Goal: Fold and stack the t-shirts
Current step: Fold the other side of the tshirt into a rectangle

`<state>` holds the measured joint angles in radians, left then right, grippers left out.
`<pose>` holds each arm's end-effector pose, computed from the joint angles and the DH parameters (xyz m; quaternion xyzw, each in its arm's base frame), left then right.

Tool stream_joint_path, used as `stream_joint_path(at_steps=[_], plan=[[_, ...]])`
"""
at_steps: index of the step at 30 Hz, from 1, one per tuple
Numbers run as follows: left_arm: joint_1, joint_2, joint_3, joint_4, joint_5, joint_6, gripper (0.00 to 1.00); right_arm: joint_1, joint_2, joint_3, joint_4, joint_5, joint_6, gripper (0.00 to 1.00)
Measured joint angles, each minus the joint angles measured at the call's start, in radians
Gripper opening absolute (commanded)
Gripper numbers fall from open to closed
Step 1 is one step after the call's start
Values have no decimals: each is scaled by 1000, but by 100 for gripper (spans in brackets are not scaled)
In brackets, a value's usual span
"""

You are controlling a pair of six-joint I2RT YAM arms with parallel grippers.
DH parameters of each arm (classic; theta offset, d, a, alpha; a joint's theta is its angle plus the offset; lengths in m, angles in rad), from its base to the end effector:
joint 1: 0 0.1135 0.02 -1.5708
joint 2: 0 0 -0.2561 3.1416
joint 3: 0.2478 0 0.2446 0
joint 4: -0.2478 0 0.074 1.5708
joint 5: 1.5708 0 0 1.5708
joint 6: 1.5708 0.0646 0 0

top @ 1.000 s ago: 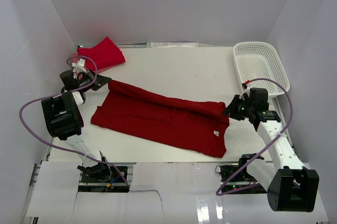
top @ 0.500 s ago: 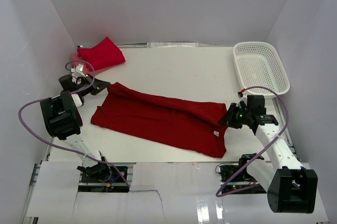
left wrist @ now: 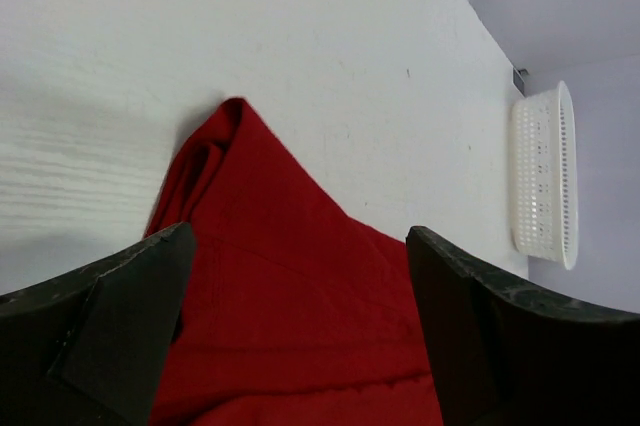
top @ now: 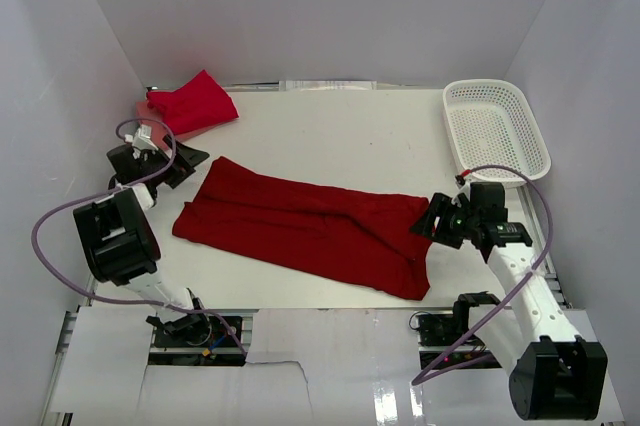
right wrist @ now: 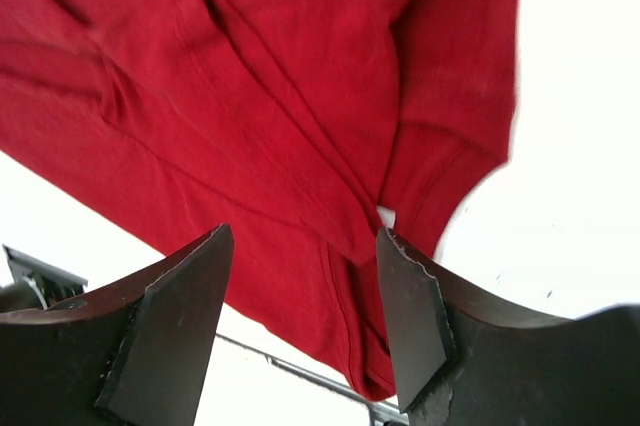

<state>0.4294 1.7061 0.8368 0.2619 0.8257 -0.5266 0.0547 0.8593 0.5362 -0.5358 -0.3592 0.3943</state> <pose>0.3381 0.1026 0.1576 -0.2084 0.8063 -0.3758 0.4066 0.1830 0.0328 0.1872 0.0945 0.9195 0.2396 0.2970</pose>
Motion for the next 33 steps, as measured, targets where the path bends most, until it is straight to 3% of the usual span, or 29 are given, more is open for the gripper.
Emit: stream_joint_path(at_steps=[7, 13, 15, 17, 24, 33], plan=[[-11, -181, 24, 12, -63, 31, 98, 0, 200, 106, 101, 41, -7, 54], [-182, -23, 298, -158, -59, 169, 98, 0, 417, 149, 171, 66, -13, 42], [-249, 39, 378, -240, -53, 224, 98, 0, 455, 149, 187, 67, -14, 29], [-307, 90, 422, -312, -32, 265, 98, 1, 486, 152, 204, 66, -16, 25], [-369, 187, 427, -513, -25, 348, 98, 6, 595, 187, 235, 70, -18, 16], [-369, 185, 365, -575, -52, 377, 98, 6, 768, 309, 240, 77, -16, 13]])
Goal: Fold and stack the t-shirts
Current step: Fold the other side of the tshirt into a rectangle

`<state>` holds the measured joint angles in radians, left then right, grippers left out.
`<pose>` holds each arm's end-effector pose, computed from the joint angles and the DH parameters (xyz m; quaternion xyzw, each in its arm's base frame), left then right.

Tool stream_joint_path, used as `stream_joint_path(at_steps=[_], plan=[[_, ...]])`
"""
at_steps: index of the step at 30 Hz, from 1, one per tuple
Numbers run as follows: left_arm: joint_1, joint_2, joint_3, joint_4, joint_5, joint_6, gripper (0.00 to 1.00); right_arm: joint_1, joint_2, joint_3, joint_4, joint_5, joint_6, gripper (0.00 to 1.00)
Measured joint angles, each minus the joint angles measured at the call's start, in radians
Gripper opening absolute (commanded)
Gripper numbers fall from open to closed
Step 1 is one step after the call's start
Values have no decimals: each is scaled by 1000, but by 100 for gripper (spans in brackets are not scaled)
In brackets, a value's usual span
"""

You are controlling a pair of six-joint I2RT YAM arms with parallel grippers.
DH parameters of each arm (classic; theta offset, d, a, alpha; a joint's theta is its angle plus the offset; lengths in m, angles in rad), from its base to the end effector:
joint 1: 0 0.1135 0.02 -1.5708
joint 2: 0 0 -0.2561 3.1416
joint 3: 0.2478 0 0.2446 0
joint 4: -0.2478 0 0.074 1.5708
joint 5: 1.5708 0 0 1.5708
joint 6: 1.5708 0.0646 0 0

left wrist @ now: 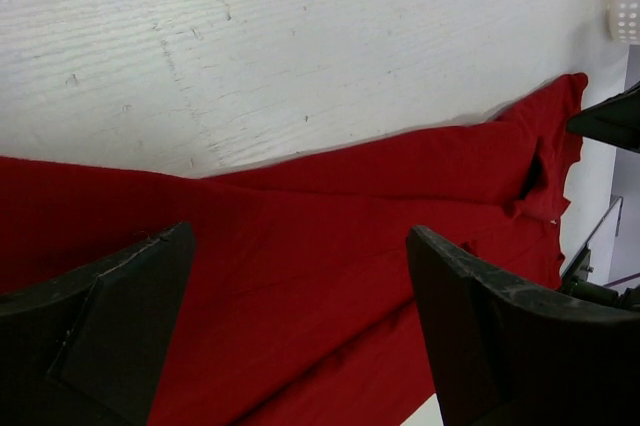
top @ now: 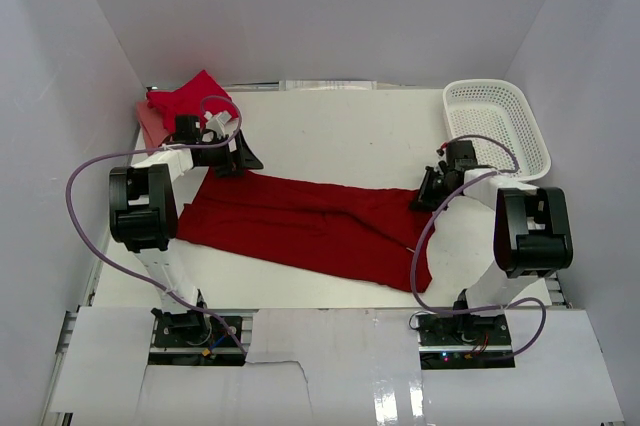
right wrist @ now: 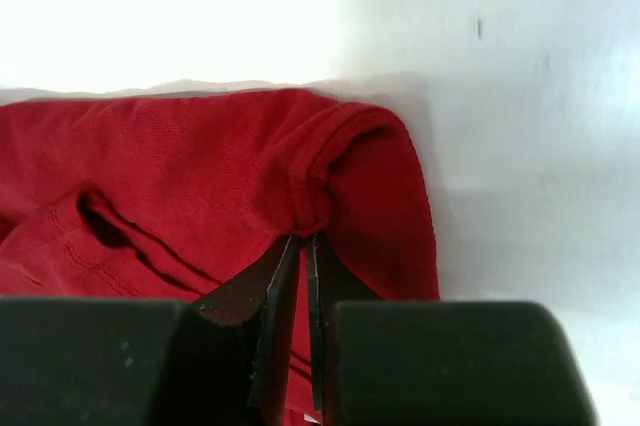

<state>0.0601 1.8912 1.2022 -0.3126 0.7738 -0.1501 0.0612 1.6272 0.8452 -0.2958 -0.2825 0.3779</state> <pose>0.3886 -0.0218 0.1509 0.0121 0.8950 -0.3735 0.2435 0.3077 0.0369 0.1248 0.1175 0.9535 0.1859 0.2060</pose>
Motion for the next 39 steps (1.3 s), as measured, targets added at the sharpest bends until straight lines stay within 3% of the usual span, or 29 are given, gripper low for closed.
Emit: stream_joint_path(at_steps=[14, 34, 38, 39], plan=[[3, 50, 0, 46, -41, -33, 98, 0, 217, 254, 1, 6, 11, 11], [91, 214, 159, 89, 114, -129, 98, -63, 459, 607, -43, -30, 5, 11], [89, 208, 159, 88, 105, -132, 98, -79, 489, 674, -74, -30, 3, 39], [87, 204, 159, 87, 100, -132, 98, -82, 490, 688, -81, -29, -2, 42]])
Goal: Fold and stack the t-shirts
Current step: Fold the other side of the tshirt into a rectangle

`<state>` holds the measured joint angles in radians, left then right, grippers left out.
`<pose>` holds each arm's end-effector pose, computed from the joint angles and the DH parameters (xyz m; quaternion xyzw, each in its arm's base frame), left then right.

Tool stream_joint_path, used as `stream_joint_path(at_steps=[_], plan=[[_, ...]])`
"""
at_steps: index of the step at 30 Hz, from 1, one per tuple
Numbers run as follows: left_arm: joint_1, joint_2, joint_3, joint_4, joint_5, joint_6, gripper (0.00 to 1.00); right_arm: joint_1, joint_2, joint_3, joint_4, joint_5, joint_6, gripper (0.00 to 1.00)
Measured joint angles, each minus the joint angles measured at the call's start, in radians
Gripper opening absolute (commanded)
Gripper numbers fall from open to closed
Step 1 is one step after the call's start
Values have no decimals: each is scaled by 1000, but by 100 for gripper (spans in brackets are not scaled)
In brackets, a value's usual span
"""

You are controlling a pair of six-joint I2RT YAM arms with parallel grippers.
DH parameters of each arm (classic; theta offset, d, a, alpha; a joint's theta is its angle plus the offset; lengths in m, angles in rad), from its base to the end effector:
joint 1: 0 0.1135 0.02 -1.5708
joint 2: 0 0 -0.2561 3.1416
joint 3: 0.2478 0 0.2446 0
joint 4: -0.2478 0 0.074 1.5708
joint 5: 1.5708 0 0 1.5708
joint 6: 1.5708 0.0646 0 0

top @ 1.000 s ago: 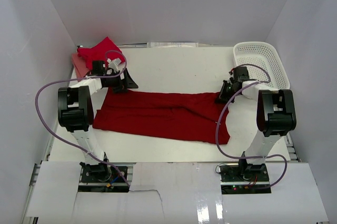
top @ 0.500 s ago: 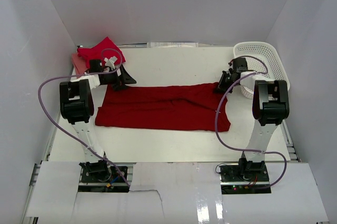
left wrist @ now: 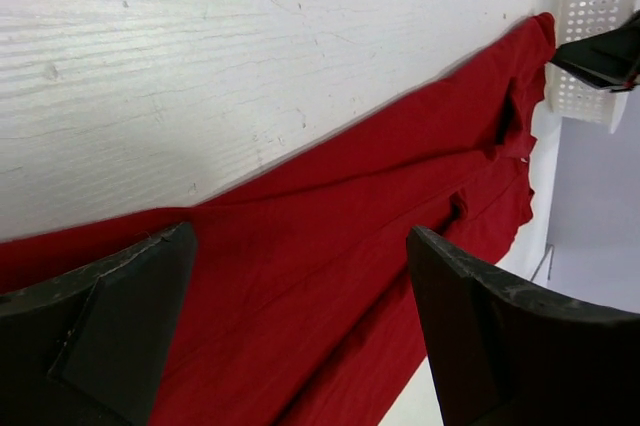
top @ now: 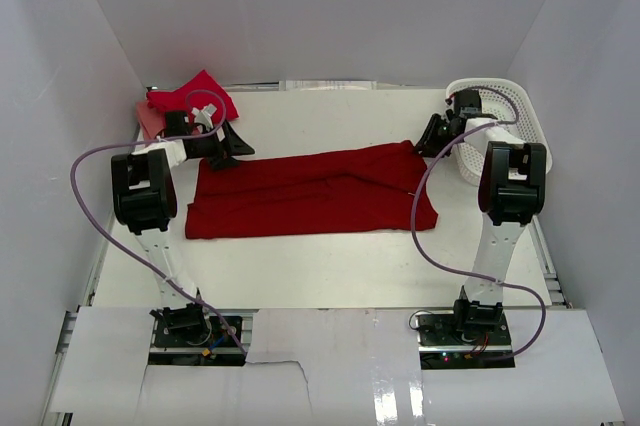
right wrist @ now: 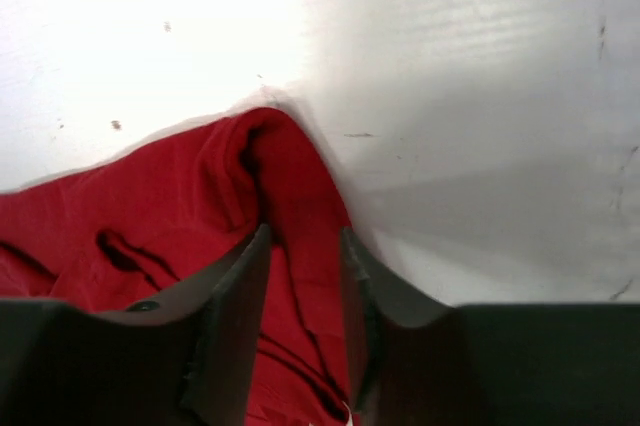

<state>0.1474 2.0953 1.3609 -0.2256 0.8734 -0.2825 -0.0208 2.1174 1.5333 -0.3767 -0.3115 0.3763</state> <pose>0.4333 0.0143 0.1262 -0.0601 0.8715 -0.4209 0.2446 0.4619 0.0102 0.1405 0.1402 0.9330 0.1981 0.2658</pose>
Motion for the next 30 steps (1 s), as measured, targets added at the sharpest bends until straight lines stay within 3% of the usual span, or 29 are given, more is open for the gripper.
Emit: stream_joint_path(at_steps=[6, 13, 20, 25, 30], plan=[[-42, -66, 14, -37, -83, 4, 98, 10, -55, 31, -19, 23, -36, 48], [-124, -301, 21, -67, -118, 15, 98, 104, -174, 62, -50, -24, -142, 47], [-136, -477, -109, -58, -122, -7, 98, 244, -95, 129, -122, -66, -232, 45], [-134, -500, -230, -97, -148, -34, 98, 264, -18, 131, -172, -64, -258, 45], [-134, -510, -237, -184, -180, -55, 98, 265, 15, 140, -204, -54, -272, 45]])
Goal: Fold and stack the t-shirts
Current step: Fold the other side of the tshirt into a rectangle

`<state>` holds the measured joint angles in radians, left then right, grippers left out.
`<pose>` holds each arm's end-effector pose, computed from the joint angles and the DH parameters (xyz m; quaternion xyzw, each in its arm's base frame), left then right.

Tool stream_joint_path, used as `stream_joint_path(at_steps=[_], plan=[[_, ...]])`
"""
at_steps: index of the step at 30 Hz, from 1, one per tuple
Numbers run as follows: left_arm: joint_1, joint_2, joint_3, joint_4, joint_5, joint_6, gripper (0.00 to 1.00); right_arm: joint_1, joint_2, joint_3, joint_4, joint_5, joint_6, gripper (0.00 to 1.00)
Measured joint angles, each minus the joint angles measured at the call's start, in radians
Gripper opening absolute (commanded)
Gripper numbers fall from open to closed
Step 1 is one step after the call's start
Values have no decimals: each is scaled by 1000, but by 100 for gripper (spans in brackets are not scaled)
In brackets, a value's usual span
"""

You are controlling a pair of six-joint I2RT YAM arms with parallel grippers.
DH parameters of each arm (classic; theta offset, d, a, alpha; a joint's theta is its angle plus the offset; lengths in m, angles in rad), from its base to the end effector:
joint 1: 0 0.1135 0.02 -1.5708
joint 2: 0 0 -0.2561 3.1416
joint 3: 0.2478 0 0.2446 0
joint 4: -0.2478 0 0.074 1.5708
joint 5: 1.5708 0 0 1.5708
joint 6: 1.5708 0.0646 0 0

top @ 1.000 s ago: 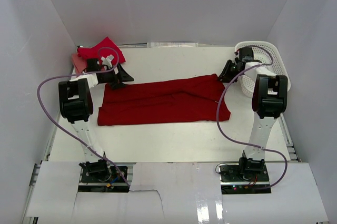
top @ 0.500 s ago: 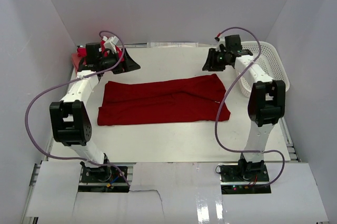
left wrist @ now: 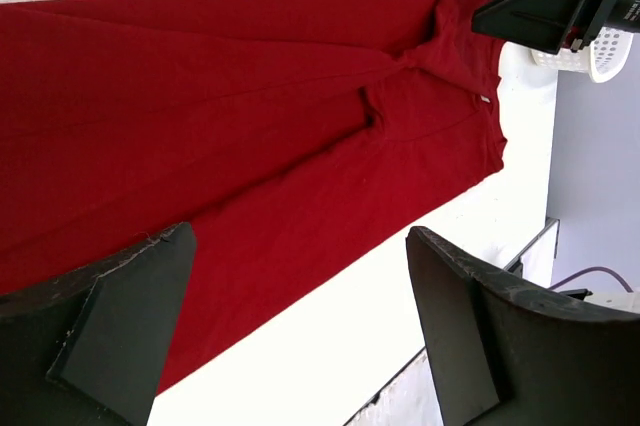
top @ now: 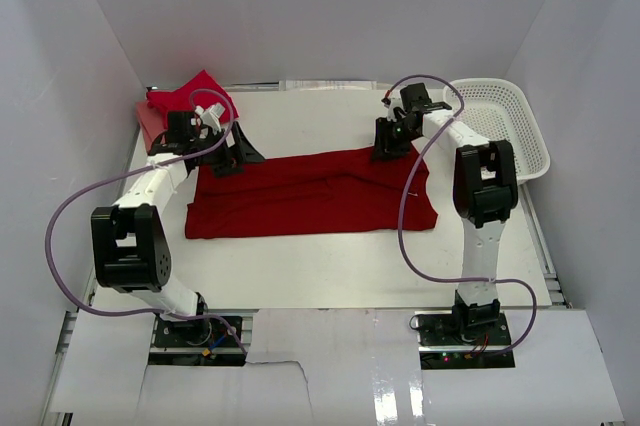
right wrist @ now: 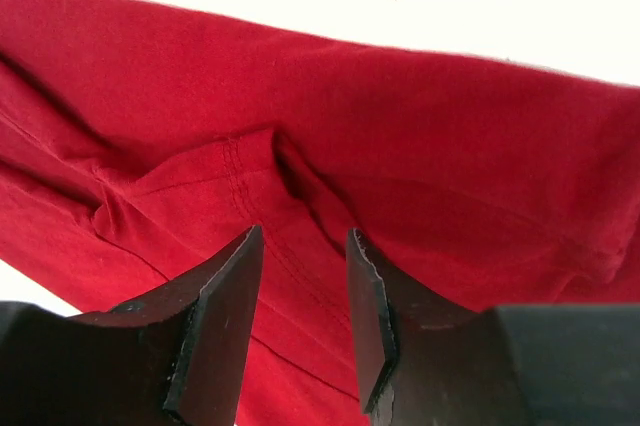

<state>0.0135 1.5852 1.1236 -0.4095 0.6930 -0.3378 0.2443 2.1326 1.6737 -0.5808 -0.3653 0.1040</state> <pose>0.3429 -0.0366 0.2230 -0.0398 0.8903 -0.3669 0.2666 0.4443 0.1345 0.1632 -0.1141 0.9432 0.2173 0.2238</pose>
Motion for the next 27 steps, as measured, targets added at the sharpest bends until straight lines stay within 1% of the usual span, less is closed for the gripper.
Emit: stream_joint_path(at_steps=[8, 10, 14, 16, 18, 19, 21, 23, 25, 27], plan=[[0, -99, -71, -23, -43, 8, 98, 32, 34, 64, -8, 0, -8, 46], [0, -116, -89, -17, -51, 8, 98, 40, 39, 78, -15, 0, -10, 48], [0, -119, -110, -10, -50, 8, 98, 53, 62, 115, -23, 0, -12, 50], [0, -119, -116, -10, -50, 8, 98, 58, 77, 122, -24, 1, -13, 46], [0, -119, -116, -9, -50, 8, 98, 61, 91, 123, -25, 4, -14, 46], [0, -119, -116, -8, -50, 8, 98, 62, 98, 123, -27, 4, -14, 48], [0, -119, -116, -8, -50, 8, 98, 64, 108, 123, -34, 8, -15, 49], [0, -119, -117, -8, -50, 8, 98, 66, 114, 123, -40, 12, -17, 45], [0, -119, -118, -8, -50, 8, 98, 66, 116, 123, -43, 16, -22, 33], [0, -119, -119, -8, -50, 8, 98, 67, 116, 123, -44, 19, -26, 18]])
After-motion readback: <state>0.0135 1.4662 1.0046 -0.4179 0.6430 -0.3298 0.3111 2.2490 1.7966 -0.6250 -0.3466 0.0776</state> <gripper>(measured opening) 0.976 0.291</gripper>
